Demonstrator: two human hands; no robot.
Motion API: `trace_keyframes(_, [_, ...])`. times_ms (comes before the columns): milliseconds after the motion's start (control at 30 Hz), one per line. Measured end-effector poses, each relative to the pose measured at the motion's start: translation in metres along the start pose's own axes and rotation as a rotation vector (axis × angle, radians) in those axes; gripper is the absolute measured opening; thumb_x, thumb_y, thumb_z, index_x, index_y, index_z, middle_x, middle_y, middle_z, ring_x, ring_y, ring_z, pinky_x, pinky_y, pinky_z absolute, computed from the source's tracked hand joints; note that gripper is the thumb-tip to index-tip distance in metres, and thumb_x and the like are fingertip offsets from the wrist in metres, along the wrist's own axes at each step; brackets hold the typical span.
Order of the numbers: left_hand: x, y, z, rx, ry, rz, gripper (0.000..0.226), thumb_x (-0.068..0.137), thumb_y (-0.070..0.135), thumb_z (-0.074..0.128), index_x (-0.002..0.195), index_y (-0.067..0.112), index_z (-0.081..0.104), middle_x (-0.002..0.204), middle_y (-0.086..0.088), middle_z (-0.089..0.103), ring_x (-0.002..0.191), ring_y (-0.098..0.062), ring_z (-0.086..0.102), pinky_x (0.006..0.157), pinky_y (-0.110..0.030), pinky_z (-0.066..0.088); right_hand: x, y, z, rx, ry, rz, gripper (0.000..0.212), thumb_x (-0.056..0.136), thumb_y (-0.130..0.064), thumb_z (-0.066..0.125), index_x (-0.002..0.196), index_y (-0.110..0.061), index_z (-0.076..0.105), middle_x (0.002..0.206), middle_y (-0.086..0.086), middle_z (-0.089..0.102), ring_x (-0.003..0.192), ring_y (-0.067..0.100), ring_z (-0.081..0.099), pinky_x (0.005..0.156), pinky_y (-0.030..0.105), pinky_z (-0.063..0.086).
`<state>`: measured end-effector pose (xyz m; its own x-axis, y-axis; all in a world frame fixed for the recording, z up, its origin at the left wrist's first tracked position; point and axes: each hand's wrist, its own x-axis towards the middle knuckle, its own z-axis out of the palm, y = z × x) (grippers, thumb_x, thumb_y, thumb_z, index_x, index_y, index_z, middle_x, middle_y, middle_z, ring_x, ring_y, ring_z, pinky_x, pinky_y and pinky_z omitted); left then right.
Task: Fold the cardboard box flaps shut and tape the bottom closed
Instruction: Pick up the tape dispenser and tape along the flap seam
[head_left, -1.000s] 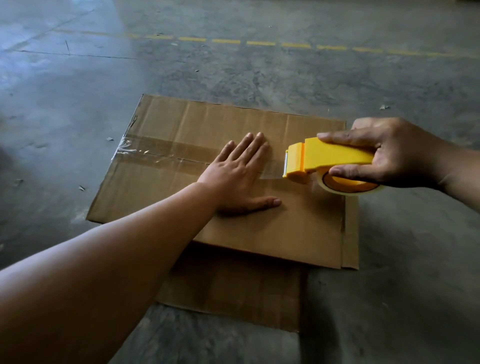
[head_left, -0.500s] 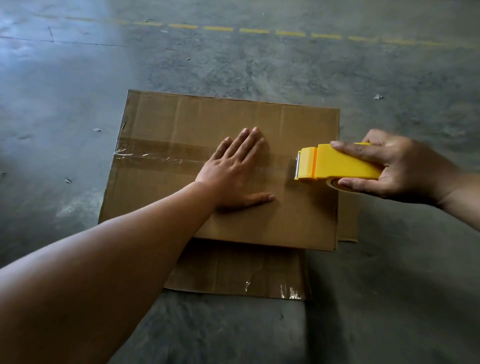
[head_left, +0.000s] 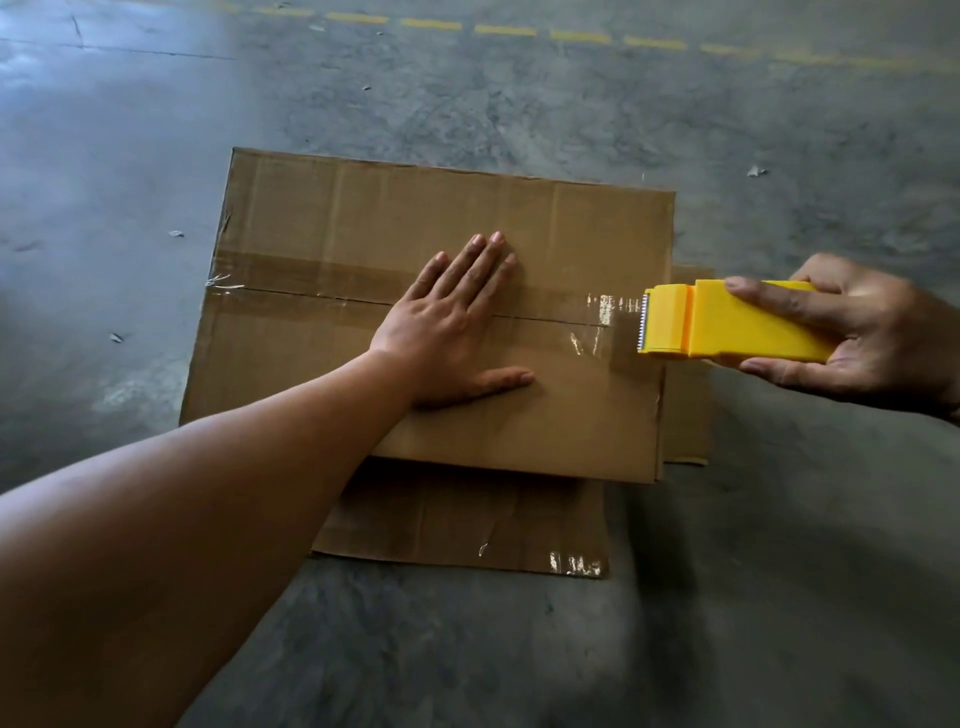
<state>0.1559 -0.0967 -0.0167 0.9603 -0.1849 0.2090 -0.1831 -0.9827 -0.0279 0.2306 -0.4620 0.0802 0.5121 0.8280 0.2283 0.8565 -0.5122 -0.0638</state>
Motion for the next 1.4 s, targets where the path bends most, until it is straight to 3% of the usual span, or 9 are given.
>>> trace_keyframes(133, [-0.001, -0.001, 0.000, 0.012, 0.005, 0.008, 0.117, 0.077, 0.095, 0.018, 0.159, 0.016, -0.008, 0.167, -0.001, -0.016, 0.151, -0.014, -0.020, 0.125, -0.041, -0.002, -0.001, 0.004, 0.000, -0.018, 0.001, -0.022, 0.073, 0.079, -0.053, 0.061, 0.137, -0.010, 0.051, 0.090, 0.014, 0.049, 0.070, 0.028, 0.050, 0.064, 0.037, 0.049])
trace_keyframes(333, [-0.002, 0.000, 0.002, 0.012, -0.001, 0.004, 0.117, 0.076, 0.095, 0.015, 0.159, 0.016, -0.009, 0.166, -0.001, -0.018, 0.151, -0.014, -0.020, 0.125, -0.041, -0.001, -0.020, 0.023, -0.002, -0.028, 0.024, 0.027, 0.071, 0.077, -0.052, 0.063, 0.136, -0.014, 0.050, 0.087, 0.009, 0.045, 0.068, 0.026, 0.048, 0.068, 0.031, 0.043])
trace_keyframes(567, [-0.002, 0.000, 0.001, 0.015, 0.001, 0.009, 0.117, 0.077, 0.095, 0.017, 0.159, 0.016, -0.008, 0.166, -0.001, -0.017, 0.151, -0.014, -0.020, 0.125, -0.041, 0.000, -0.028, 0.033, 0.006, -0.028, 0.012, 0.014, 0.070, 0.080, -0.052, 0.063, 0.137, -0.012, 0.051, 0.086, 0.013, 0.047, 0.069, 0.029, 0.049, 0.066, 0.037, 0.045])
trace_keyframes(1400, [-0.005, 0.004, -0.001, 0.036, -0.014, -0.007, 0.115, 0.079, 0.092, 0.023, 0.160, 0.015, -0.002, 0.168, -0.004, -0.010, 0.153, -0.016, -0.013, 0.125, -0.044, 0.004, -0.013, 0.067, 0.038, -0.048, 0.017, -0.063, 0.068, 0.082, -0.059, 0.057, 0.137, -0.019, 0.052, 0.089, 0.009, 0.047, 0.073, 0.022, 0.049, 0.073, 0.023, 0.039])
